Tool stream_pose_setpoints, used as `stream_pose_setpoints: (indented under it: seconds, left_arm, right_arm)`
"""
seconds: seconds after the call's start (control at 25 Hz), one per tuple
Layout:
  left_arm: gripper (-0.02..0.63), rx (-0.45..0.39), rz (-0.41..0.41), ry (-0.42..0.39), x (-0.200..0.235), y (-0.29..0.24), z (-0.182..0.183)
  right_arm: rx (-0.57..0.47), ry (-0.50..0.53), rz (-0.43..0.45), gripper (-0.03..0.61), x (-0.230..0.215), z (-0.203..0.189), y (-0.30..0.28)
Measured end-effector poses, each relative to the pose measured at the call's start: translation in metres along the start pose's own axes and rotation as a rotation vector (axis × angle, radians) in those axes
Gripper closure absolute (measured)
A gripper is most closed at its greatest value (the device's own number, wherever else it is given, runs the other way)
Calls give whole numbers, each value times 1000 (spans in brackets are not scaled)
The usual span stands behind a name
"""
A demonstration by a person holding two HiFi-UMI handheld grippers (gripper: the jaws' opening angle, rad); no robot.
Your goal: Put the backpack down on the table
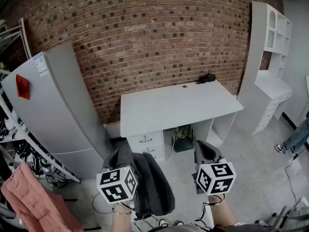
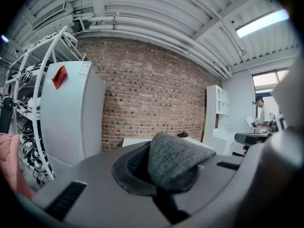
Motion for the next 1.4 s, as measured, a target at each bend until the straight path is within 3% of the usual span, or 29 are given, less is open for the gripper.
stream_pose_setpoints:
  seconds: [0.24, 0.68, 1.4]
  left_arm:
    - [604, 0, -2, 4, 16, 5, -2]
    - [604, -64, -87, 14, 20, -13, 24]
    - [606, -86, -111, -23, 22, -106, 62]
  right_arm:
    - [-6, -5, -12, 548, 9, -1, -2]
    - [-7, -41, 0, 548, 18, -2, -27]
    - [19, -101, -63, 548, -33, -7, -119]
Point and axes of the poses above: the fingertips, and each gripper's own axes: y backward along the fingers, x to its left, z out of its top, the point moved 3 cm from there along y, backward along the fingers, and after that the axes turned 3 degrees about -y, right-handed, at the moved point
